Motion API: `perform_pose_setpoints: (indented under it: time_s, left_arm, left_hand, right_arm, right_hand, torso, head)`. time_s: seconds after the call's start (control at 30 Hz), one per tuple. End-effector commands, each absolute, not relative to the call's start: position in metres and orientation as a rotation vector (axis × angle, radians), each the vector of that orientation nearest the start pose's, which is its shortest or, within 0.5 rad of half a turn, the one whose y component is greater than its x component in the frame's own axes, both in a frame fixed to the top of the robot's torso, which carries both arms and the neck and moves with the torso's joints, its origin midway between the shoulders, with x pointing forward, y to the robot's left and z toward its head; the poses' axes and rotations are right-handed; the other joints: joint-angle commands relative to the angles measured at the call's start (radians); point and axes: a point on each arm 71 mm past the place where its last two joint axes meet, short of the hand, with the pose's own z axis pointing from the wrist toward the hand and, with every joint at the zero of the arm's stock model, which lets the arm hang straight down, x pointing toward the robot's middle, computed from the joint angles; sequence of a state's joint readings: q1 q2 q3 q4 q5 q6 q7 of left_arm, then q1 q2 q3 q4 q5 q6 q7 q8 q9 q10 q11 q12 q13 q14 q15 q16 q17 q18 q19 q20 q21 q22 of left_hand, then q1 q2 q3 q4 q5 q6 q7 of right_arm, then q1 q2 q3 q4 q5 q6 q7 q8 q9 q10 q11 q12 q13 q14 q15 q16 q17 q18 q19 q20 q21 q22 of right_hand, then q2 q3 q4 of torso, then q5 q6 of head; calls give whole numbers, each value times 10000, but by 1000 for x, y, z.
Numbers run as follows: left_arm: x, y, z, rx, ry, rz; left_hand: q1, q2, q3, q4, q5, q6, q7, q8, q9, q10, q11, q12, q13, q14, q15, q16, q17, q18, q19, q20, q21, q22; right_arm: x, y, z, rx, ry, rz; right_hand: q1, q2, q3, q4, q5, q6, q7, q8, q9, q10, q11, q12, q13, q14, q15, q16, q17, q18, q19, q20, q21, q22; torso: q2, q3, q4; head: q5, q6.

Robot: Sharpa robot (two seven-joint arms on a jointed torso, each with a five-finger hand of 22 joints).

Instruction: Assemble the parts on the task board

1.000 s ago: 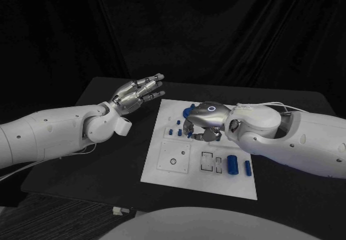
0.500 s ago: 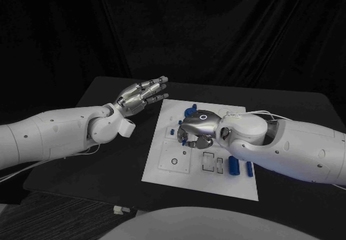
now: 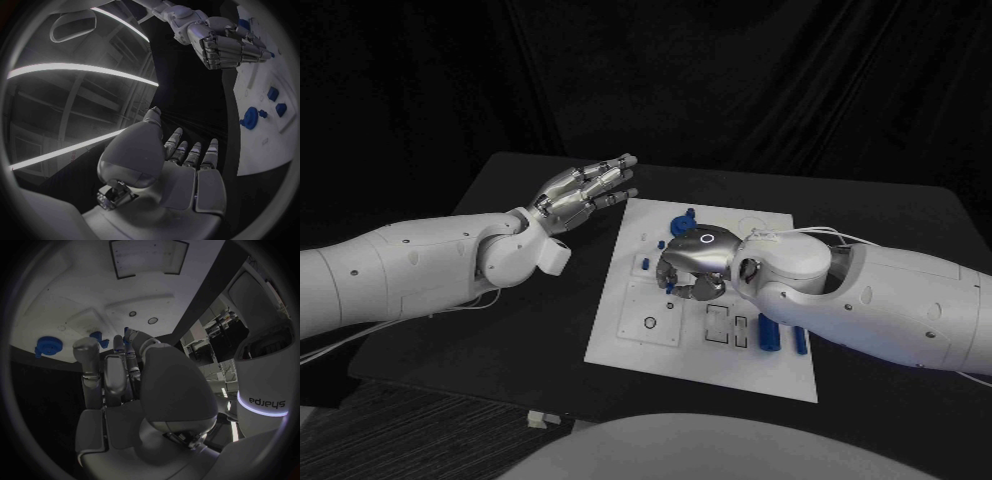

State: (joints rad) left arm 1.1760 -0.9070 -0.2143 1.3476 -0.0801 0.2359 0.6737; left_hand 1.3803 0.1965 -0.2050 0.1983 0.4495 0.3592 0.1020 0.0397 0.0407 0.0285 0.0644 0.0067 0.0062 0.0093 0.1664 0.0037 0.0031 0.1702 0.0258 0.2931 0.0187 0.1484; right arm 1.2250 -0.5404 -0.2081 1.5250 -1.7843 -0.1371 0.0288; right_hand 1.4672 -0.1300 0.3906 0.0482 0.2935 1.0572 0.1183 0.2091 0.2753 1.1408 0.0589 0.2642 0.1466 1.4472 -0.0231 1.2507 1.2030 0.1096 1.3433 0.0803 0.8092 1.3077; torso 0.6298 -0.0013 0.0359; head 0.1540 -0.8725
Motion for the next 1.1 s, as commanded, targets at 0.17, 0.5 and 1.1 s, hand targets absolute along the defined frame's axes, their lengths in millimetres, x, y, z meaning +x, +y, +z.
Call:
perform_pose_setpoints:
  time_s: [0.17,0.5,1.1]
  left_arm:
    - [471,273,-237,-9266,14997,-19179]
    - [471,274,-237,-9275,15022,-19160]
    - [473,274,-239,-9326,15150,-19106]
  left_hand:
    - [98,18,-29,-77,100,-30,-17,22,3,-15,62,2,7,-15,92,16,5,48,78,17,53,32]
    - [106,18,-35,-89,129,-9,-10,27,7,-9,65,4,9,3,102,29,13,43,82,16,52,24]
    - [110,16,-41,-98,138,35,4,35,12,-16,66,2,7,7,111,32,15,40,88,13,54,28]
  right_arm:
    - [422,-41,-235,-9182,16792,8145]
    - [421,-43,-239,-9159,16938,8121]
    - [416,-46,-249,-9001,17177,8149]
  right_hand:
    - [125,36,13,-62,57,-9,81,-58,1,-9,48,-46,5,4,81,-13,9,173,-69,42,-57,939]
    - [126,38,16,-66,61,-11,85,-65,1,-11,51,-51,4,-4,84,-31,-12,179,-80,44,-91,932]
    - [129,48,24,-73,71,-16,91,-78,0,-18,58,-64,2,-4,88,-27,-7,180,-86,48,-98,931]
  torso:
    - [-3,1,-3]
    - [-4,2,-11]
    - [0,-2,-6]
  head:
    - [-9,-1]
    - [25,-1]
    - [71,-1]
